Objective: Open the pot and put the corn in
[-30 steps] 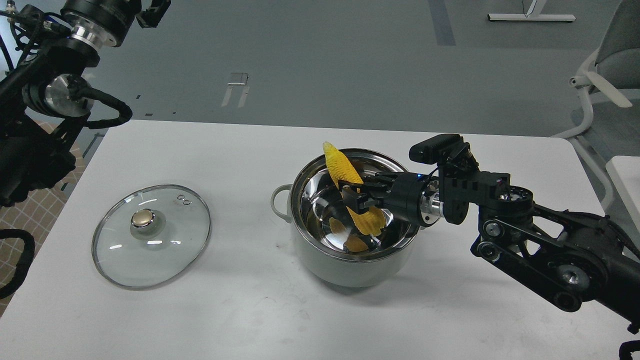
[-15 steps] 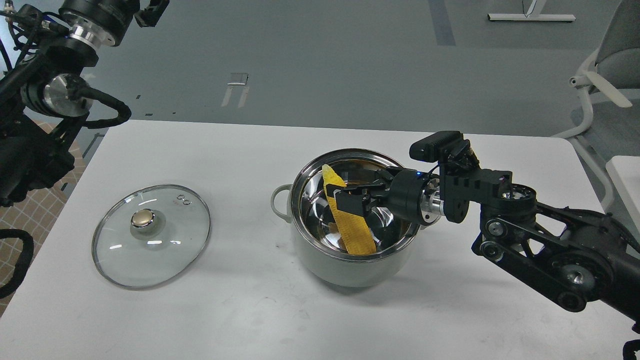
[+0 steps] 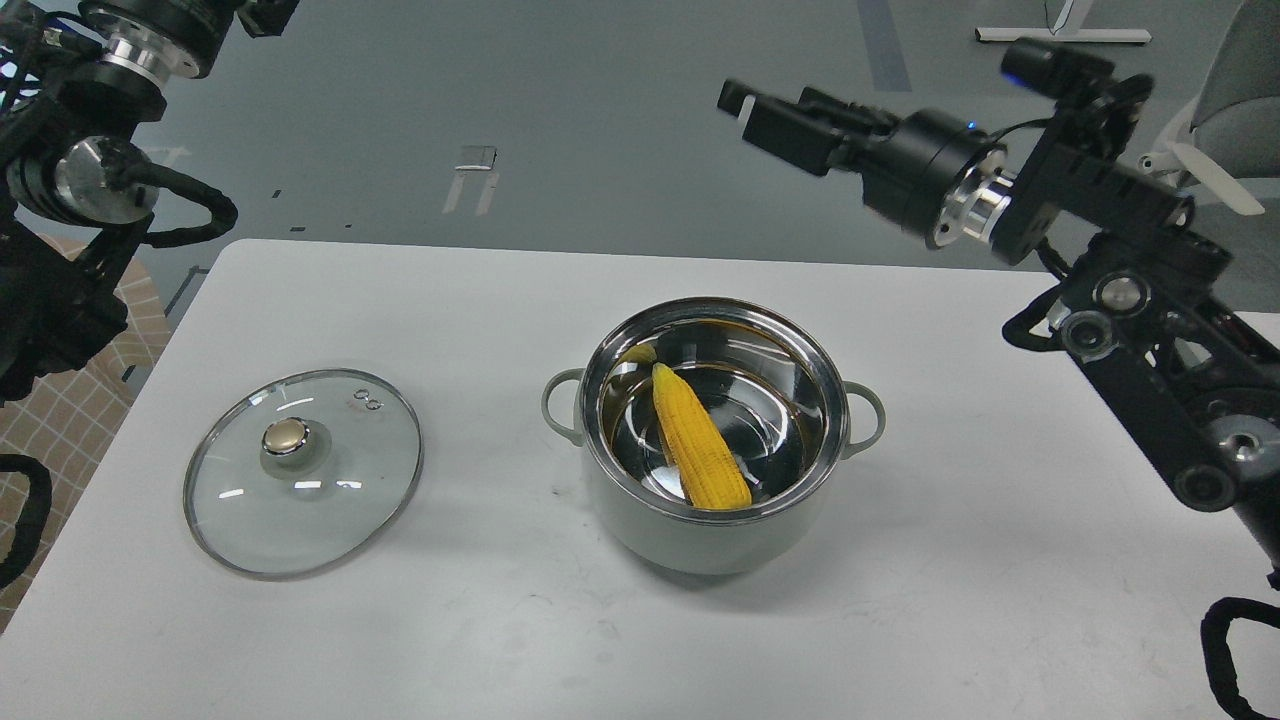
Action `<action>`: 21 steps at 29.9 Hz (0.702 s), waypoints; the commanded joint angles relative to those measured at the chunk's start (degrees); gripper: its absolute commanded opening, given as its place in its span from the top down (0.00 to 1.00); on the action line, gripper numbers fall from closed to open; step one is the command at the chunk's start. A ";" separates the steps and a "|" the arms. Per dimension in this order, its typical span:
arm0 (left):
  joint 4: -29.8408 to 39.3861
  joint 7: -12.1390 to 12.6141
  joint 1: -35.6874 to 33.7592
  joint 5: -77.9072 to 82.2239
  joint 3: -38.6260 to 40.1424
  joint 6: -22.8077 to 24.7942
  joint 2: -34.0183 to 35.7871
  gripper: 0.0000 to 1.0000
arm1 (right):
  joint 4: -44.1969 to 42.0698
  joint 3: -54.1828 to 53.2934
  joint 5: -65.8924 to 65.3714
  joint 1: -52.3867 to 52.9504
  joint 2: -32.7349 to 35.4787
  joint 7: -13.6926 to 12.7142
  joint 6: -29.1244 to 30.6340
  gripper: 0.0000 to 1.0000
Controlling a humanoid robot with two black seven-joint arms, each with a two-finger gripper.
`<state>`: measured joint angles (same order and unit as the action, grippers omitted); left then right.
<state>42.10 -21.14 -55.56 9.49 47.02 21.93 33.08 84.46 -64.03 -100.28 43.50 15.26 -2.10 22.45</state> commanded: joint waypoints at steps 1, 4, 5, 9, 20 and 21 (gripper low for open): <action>0.00 0.05 0.27 -0.09 1.31 0.39 0.06 0.03 | -2.01 -11.27 8.30 2.27 -1.73 -0.09 0.40 0.00; 0.00 0.13 0.36 -0.09 1.67 0.39 -0.03 0.03 | -6.68 -13.84 16.78 5.10 -1.46 -0.09 -0.04 0.00; 0.00 0.13 0.45 -0.17 1.67 0.30 -0.03 0.03 | -9.37 -14.80 20.44 6.06 -0.59 -0.01 -0.30 0.00; 0.00 0.40 0.54 -0.18 1.67 0.22 -0.29 0.03 | -17.91 -20.34 30.65 7.73 1.17 -0.01 -0.57 0.00; -0.26 1.63 0.98 -0.35 4.04 0.13 -0.47 0.03 | -38.05 -27.20 61.07 10.20 3.63 0.35 -2.24 0.00; -0.26 1.80 0.98 -0.53 4.13 0.13 -0.64 0.03 | -39.44 -27.20 62.82 10.11 3.63 0.43 -2.41 0.00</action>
<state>41.90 -19.61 -54.60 9.14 50.80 22.09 32.80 48.05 -91.17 -42.90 53.86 18.47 -1.78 20.27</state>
